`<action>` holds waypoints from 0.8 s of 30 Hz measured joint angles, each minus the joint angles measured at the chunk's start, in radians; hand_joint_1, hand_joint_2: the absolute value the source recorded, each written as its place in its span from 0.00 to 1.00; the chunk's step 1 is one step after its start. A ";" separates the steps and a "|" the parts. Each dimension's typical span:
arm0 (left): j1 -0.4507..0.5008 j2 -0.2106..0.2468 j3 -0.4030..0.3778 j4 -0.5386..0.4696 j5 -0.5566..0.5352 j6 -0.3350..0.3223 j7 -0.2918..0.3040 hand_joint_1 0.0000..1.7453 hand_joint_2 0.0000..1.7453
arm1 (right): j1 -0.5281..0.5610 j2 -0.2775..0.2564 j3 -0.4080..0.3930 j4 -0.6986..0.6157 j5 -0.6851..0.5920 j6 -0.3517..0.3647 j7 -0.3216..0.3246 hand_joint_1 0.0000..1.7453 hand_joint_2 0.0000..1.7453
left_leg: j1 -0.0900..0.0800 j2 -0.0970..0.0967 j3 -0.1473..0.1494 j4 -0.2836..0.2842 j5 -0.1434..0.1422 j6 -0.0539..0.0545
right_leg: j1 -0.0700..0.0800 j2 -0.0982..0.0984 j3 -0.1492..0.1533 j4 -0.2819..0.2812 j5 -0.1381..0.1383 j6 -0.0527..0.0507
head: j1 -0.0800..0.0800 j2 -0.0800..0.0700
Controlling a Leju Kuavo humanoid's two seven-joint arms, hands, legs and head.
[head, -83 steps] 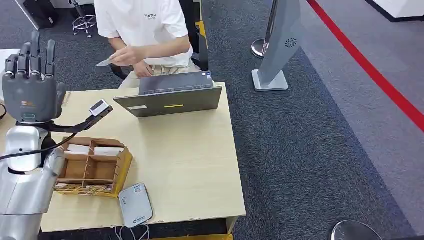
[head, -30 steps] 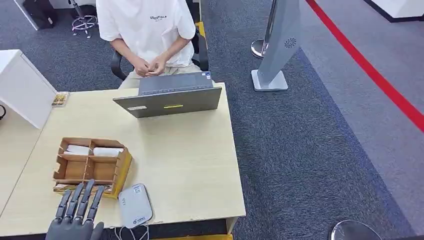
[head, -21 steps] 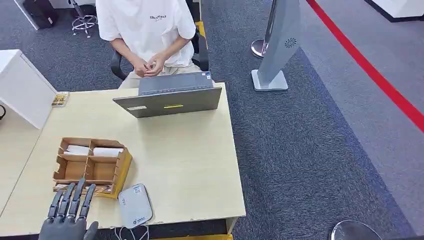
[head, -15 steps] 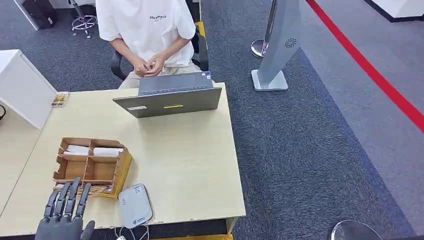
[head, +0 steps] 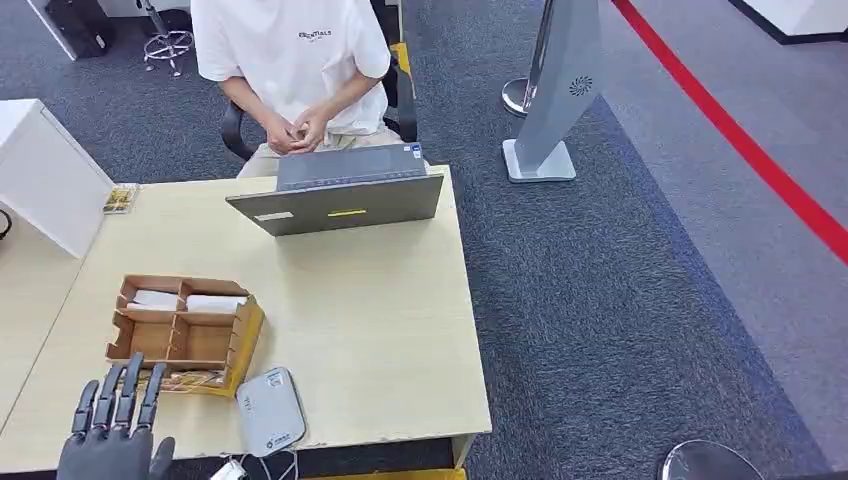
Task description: Pass the card to the sensor for recognition and then transmit it.
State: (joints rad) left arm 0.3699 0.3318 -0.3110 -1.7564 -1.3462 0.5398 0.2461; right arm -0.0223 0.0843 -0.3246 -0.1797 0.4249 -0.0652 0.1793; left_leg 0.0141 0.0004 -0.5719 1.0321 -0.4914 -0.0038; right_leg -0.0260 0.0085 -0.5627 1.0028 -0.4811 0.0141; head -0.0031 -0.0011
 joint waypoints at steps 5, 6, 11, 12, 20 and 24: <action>-0.004 -0.055 0.087 0.046 -0.024 0.021 -0.024 0.00 1.00 | 0.000 0.000 0.000 0.000 0.015 0.008 0.003 0.00 1.00 | 0.000 0.000 0.000 0.000 0.000 0.000 | 0.000 0.000 0.000 0.000 0.000 0.000 | 0.000 0.000; -0.008 -0.066 0.104 0.059 -0.028 0.029 -0.027 0.00 1.00 | 0.000 0.000 0.000 0.000 0.016 0.008 0.005 0.00 1.00 | 0.000 0.000 0.000 0.000 0.000 0.000 | 0.000 0.000 0.000 0.000 0.000 0.000 | 0.000 0.000; -0.032 -0.121 0.186 0.129 -0.049 0.059 -0.076 0.00 1.00 | -0.001 0.000 0.000 0.000 0.032 0.010 0.006 0.00 1.00 | 0.000 0.000 0.000 0.000 0.000 0.000 | 0.000 0.000 0.000 0.000 0.000 0.000 | 0.000 0.000; -0.038 -0.132 0.200 0.144 -0.050 0.063 -0.087 0.00 1.00 | -0.001 0.000 0.000 0.000 0.037 0.011 0.006 0.00 1.00 | 0.000 0.000 0.000 0.000 0.000 0.000 | 0.000 0.000 0.000 0.000 0.000 0.000 | 0.000 0.000; -0.134 -0.199 0.267 0.313 -0.080 0.113 -0.163 0.00 1.00 | -0.003 0.000 0.000 0.000 0.067 0.020 0.006 0.00 1.00 | 0.000 -0.001 0.000 0.000 0.000 0.000 | 0.000 -0.002 0.001 0.000 0.000 0.000 | 0.000 0.000; -0.178 -0.221 0.277 0.393 -0.103 0.139 -0.182 0.00 1.00 | -0.005 0.000 0.000 0.000 0.078 0.027 0.008 0.00 1.00 | 0.000 -0.001 0.001 0.000 0.001 0.000 | 0.000 -0.002 0.001 0.000 0.000 0.000 | 0.000 0.000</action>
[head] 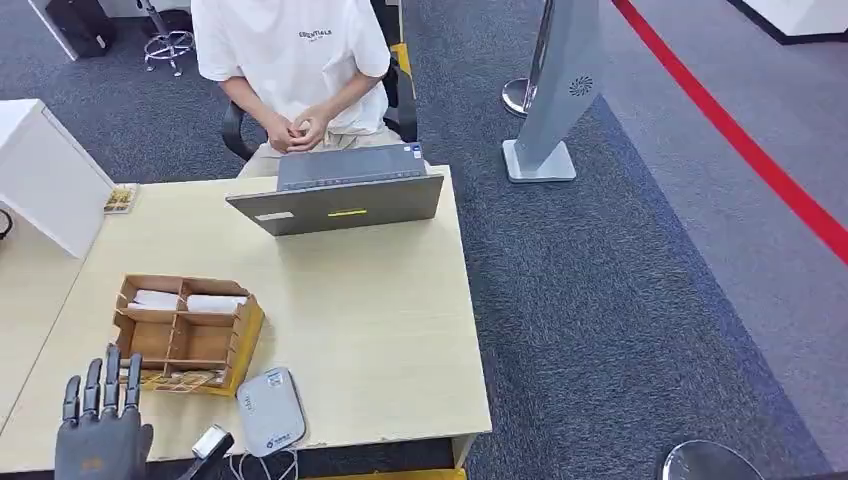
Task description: Pass the card to the sensor for recognition and then transmit it.
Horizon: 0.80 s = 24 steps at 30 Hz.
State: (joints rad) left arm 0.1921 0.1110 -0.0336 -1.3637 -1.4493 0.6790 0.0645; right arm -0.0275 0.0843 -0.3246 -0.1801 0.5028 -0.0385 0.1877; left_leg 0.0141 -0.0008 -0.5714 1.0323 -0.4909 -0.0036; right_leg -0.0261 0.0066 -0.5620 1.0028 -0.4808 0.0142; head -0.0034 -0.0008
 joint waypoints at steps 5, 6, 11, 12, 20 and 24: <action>-0.041 -0.024 0.000 0.055 -0.023 0.007 -0.008 0.00 1.00 | -0.001 0.000 0.000 0.000 0.016 0.003 0.004 0.00 1.00 | 0.000 0.000 0.000 0.000 0.000 0.000 | 0.000 0.000 0.000 0.000 0.000 0.000 | 0.000 0.000; -0.046 -0.029 0.000 0.061 -0.024 0.007 -0.008 0.00 1.00 | -0.001 0.000 0.000 0.000 0.017 0.003 0.005 0.00 1.00 | 0.000 0.000 0.000 0.000 0.000 0.000 | 0.000 0.000 0.000 0.000 0.000 0.000 | 0.000 0.000; -0.071 -0.046 0.000 0.082 -0.027 0.009 -0.010 0.00 1.00 | -0.002 0.000 0.000 0.000 0.025 0.004 0.006 0.00 1.00 | 0.000 0.000 0.000 0.000 0.000 0.000 | 0.000 0.000 0.000 0.000 0.000 0.000 | 0.000 0.000; -0.076 -0.050 -0.001 0.086 -0.027 0.010 -0.010 0.00 1.00 | -0.002 0.000 0.000 0.000 0.029 0.004 0.006 0.00 1.00 | 0.000 0.000 0.000 0.000 0.000 0.000 | 0.000 0.000 0.000 0.000 0.000 0.000 | 0.000 0.000; -0.099 -0.071 -0.021 0.106 -0.030 0.010 -0.002 0.00 1.00 | -0.002 0.000 0.000 0.000 0.034 0.004 0.004 0.00 1.00 | 0.000 0.000 0.000 0.000 0.000 0.000 | 0.000 0.000 0.000 0.000 0.000 0.000 | 0.000 0.000; -0.103 -0.071 -0.024 0.109 -0.030 0.010 0.003 0.00 1.00 | -0.003 0.000 0.000 0.000 0.042 0.005 0.004 0.00 1.00 | 0.000 0.000 0.000 0.000 0.000 0.000 | 0.000 0.000 0.000 0.000 0.000 0.000 | 0.000 0.000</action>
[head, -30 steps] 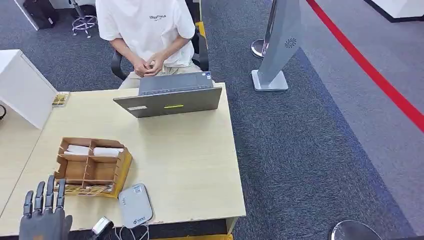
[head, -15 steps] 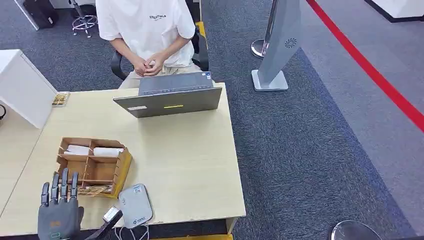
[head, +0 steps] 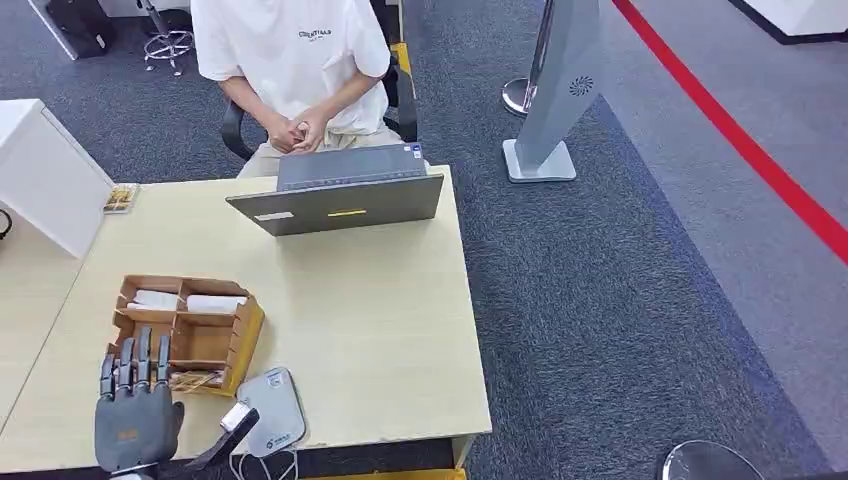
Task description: Pass the card to the sensor for recognition and then transmit it.
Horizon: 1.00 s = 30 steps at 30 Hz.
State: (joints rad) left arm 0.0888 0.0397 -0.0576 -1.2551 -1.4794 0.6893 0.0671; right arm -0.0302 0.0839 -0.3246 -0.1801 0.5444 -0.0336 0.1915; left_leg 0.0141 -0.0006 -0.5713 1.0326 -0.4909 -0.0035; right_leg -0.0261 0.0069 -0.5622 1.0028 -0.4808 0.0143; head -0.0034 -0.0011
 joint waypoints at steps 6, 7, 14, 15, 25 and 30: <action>-0.005 0.000 -0.001 0.003 0.000 0.000 0.001 0.00 1.00 | 0.000 0.000 0.000 0.000 0.008 0.003 0.000 0.00 1.00 | 0.000 0.000 0.000 0.000 0.000 0.000 | 0.000 0.000 0.000 0.000 0.000 0.000 | 0.000 0.000; -0.007 0.000 -0.001 0.006 0.000 0.000 0.003 0.00 1.00 | 0.000 0.000 0.000 0.000 0.009 0.004 0.000 0.00 1.00 | 0.000 0.000 0.000 0.000 0.000 0.000 | 0.000 0.000 0.000 0.000 0.000 0.000 | 0.000 0.000; -0.029 0.000 -0.003 0.021 0.000 0.000 0.010 0.00 1.00 | -0.001 0.000 0.000 0.000 0.021 0.013 0.000 0.00 1.00 | 0.000 0.000 0.000 0.000 0.000 0.000 | 0.000 0.000 0.000 0.000 0.000 0.000 | 0.000 0.000; -0.033 0.000 -0.003 0.024 0.000 0.000 0.010 0.00 1.00 | -0.001 0.000 0.000 0.000 0.023 0.013 0.000 0.00 1.00 | 0.000 0.000 0.000 0.000 0.000 0.000 | 0.000 0.000 0.000 0.000 0.000 0.000 | 0.000 0.000; -0.056 0.001 -0.006 0.032 0.000 0.000 0.010 0.00 1.00 | -0.003 0.000 0.000 0.000 0.029 0.014 0.000 0.00 1.00 | 0.000 0.000 0.000 0.000 0.000 0.001 | 0.000 0.000 0.000 0.000 0.000 0.000 | 0.000 0.000; -0.056 0.002 -0.019 0.033 0.000 0.000 0.010 0.00 1.00 | -0.003 0.000 0.000 0.000 0.030 0.014 0.000 0.00 1.00 | 0.000 0.000 0.000 0.000 0.000 0.001 | 0.000 0.000 0.000 0.000 0.000 0.000 | 0.000 0.000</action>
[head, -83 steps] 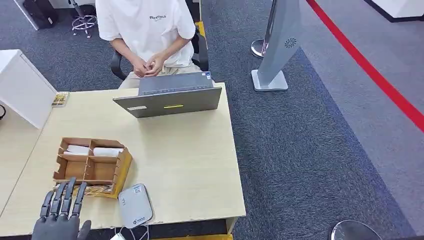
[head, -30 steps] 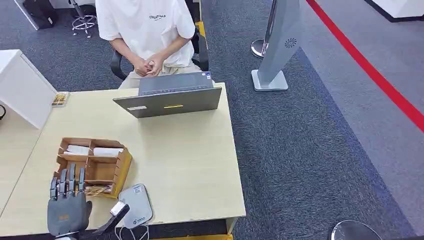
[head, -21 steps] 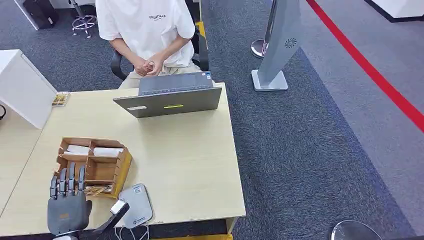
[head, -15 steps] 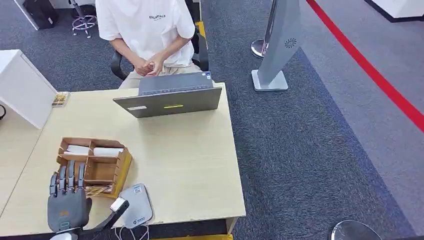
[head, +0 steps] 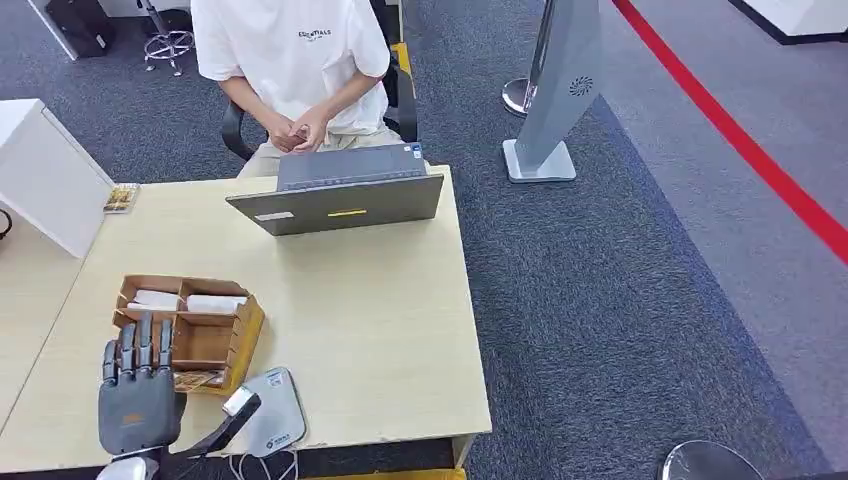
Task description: Pass the card to the sensor for recognition and then transmit it.
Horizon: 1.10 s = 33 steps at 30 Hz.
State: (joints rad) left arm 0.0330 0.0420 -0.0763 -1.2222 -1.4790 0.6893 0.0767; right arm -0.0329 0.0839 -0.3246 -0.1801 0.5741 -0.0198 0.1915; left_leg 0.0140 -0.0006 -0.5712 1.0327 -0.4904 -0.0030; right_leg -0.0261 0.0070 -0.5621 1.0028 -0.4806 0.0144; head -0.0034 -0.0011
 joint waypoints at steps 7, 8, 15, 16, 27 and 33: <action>-0.002 0.000 -0.005 0.006 0.000 0.000 -0.001 0.00 1.00 | 0.000 0.000 0.000 0.000 0.003 0.000 0.000 0.00 1.00 | 0.000 0.000 0.000 0.000 0.000 0.000 | 0.000 0.000 0.000 0.000 0.000 0.000 | 0.000 0.000; -0.003 0.000 -0.006 0.008 0.000 0.000 -0.003 0.00 1.00 | 0.000 0.000 0.000 0.000 0.004 0.000 0.000 0.00 1.00 | 0.000 0.000 0.000 0.000 0.000 0.000 | 0.000 0.000 0.000 0.000 0.000 0.000 | 0.000 0.000; -0.006 0.000 -0.053 0.009 0.000 0.000 -0.003 0.00 1.00 | 0.000 0.000 0.000 0.000 0.013 0.000 0.000 0.00 1.00 | 0.000 0.000 0.000 0.000 0.000 0.000 | 0.000 0.000 0.000 0.000 0.000 0.000 | 0.000 0.000; -0.006 0.000 -0.063 0.009 0.000 0.000 -0.002 0.00 1.00 | 0.000 0.000 0.000 0.000 0.014 0.000 0.000 0.00 1.00 | 0.000 0.000 0.000 0.000 0.000 0.000 | 0.000 0.000 0.000 0.000 0.000 0.000 | 0.000 0.000; -0.005 0.003 -0.127 -0.010 0.000 -0.002 0.001 0.00 1.00 | -0.001 0.000 -0.010 0.000 0.016 -0.002 0.000 0.00 1.00 | 0.000 0.000 0.000 0.000 0.000 0.000 | 0.000 0.000 0.000 0.000 0.000 0.000 | 0.000 0.000; -0.003 0.009 -0.138 -0.020 0.000 -0.003 0.013 0.00 1.00 | -0.001 0.000 -0.017 0.000 0.021 -0.002 0.003 0.00 1.00 | 0.000 0.000 0.000 0.000 0.000 0.000 | 0.000 0.000 0.000 0.000 0.000 0.000 | 0.000 0.000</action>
State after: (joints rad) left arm 0.0295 0.0507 -0.2144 -1.2421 -1.4794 0.6866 0.0892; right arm -0.0335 0.0839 -0.3414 -0.1801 0.5951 -0.0221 0.1942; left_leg 0.0140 -0.0006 -0.5713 1.0329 -0.4904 -0.0030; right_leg -0.0261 0.0068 -0.5619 1.0028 -0.4804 0.0145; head -0.0034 -0.0008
